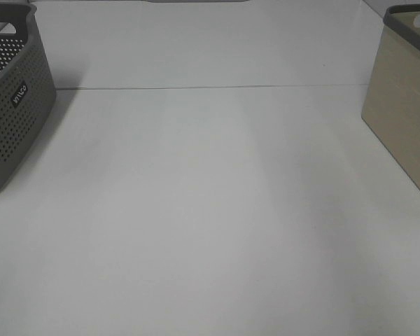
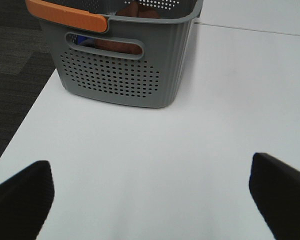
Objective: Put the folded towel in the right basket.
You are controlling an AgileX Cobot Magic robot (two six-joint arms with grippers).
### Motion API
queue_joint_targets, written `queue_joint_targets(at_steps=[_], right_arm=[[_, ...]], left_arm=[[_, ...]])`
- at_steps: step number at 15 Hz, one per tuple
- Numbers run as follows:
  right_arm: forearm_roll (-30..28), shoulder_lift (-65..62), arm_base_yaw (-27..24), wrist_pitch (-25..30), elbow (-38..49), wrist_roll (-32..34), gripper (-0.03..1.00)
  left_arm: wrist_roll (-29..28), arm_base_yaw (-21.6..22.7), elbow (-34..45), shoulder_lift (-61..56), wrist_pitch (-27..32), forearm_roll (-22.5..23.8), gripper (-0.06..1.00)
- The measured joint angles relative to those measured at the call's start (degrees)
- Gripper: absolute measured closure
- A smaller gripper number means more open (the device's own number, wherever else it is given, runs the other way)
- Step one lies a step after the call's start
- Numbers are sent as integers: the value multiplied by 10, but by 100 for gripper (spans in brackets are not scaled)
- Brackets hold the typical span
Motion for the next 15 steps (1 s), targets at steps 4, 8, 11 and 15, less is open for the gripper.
queue_joint_targets(at_steps=[4, 8, 11, 15], right_arm=[[109, -1, 17, 0, 0, -33, -1], [92, -14, 116, -1, 0, -52, -1], [48, -45, 158, -1, 25, -25, -1], [34, -215, 160, -2, 235, -14, -1]], left_arm=[[0, 0, 0, 0, 0, 0, -5], [0, 0, 0, 0, 0, 0, -5], [0, 0, 0, 0, 0, 0, -5], [0, 0, 0, 0, 0, 0, -5]])
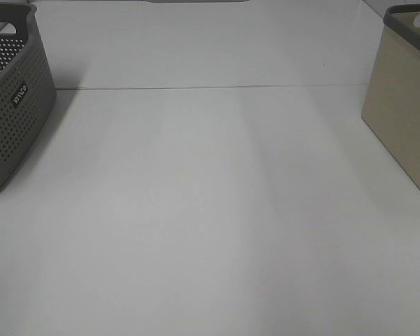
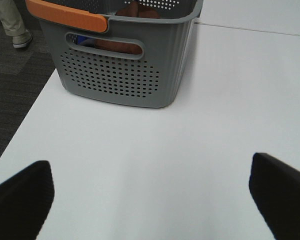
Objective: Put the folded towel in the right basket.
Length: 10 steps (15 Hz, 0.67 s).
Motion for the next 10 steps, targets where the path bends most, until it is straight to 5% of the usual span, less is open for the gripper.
queue_joint_targets(at_steps=[4, 7, 10], right_arm=[[0, -223, 0, 0, 261, -1, -1], [0, -512, 0, -6, 513, -1, -1], [-25, -666, 1, -2, 594, -1, -1]], left_arm=[[0, 0, 0, 0, 0, 0, -5], [0, 0, 0, 0, 0, 0, -5], [0, 0, 0, 0, 0, 0, -5]])
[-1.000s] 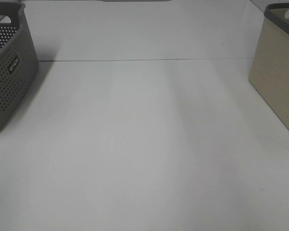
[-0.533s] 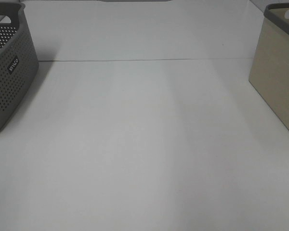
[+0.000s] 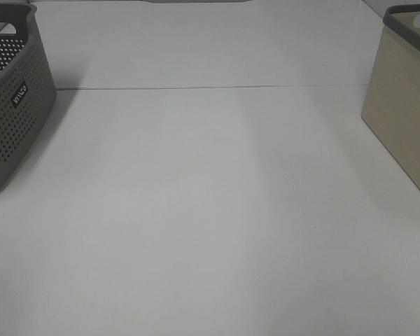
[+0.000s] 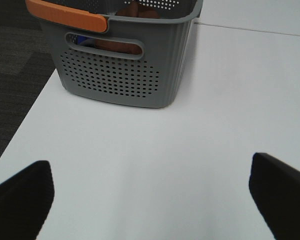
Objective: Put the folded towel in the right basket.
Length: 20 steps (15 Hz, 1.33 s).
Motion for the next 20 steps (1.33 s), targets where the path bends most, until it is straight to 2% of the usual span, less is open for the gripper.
queue_joint_targets(at_steps=[3, 8, 10, 11, 12, 20], right_arm=[[-3, -148, 0, 3, 57, 0, -1], [-3, -276, 0, -7, 159, 0, -1], [-4, -283, 0, -11, 201, -2, -1], [0, -283, 0, -48, 221, -6, -1], [0, -283, 0, -54, 227, -7, -1], [0, -283, 0, -62, 231, -8, -1]], left_arm=[[0, 0, 0, 0, 0, 0, -5], [0, 0, 0, 0, 0, 0, -5], [0, 0, 0, 0, 0, 0, -5], [0, 0, 0, 0, 0, 0, -5], [0, 0, 0, 0, 0, 0, -5], [0, 0, 0, 0, 0, 0, -5]])
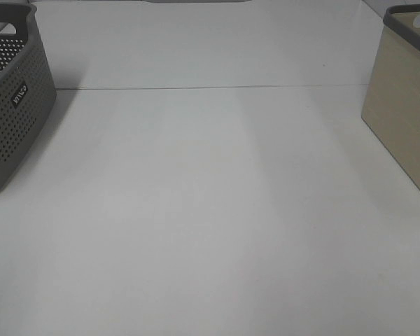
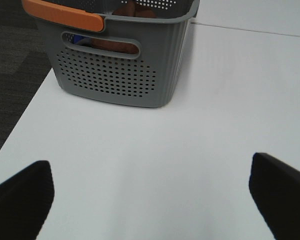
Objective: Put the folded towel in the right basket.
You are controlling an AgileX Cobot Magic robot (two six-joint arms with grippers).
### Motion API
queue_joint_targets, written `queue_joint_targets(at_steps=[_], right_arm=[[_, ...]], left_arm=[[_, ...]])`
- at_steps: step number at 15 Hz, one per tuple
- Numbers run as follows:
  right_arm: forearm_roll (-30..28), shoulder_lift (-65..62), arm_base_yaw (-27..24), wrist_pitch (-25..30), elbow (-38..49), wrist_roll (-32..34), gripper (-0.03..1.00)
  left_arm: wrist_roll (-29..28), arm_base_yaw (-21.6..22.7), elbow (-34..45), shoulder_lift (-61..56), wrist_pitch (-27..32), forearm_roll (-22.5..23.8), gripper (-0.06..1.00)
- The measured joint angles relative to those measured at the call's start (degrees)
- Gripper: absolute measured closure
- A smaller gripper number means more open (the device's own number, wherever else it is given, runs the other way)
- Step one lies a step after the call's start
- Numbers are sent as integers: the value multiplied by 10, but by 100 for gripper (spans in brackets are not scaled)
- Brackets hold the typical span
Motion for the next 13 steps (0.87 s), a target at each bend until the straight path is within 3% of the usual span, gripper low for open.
queue_joint_targets(at_steps=[13], right_arm=[[0, 0, 0, -2, 0, -3, -1]], left_arm=[[0, 0, 0, 0, 0, 0, -5]])
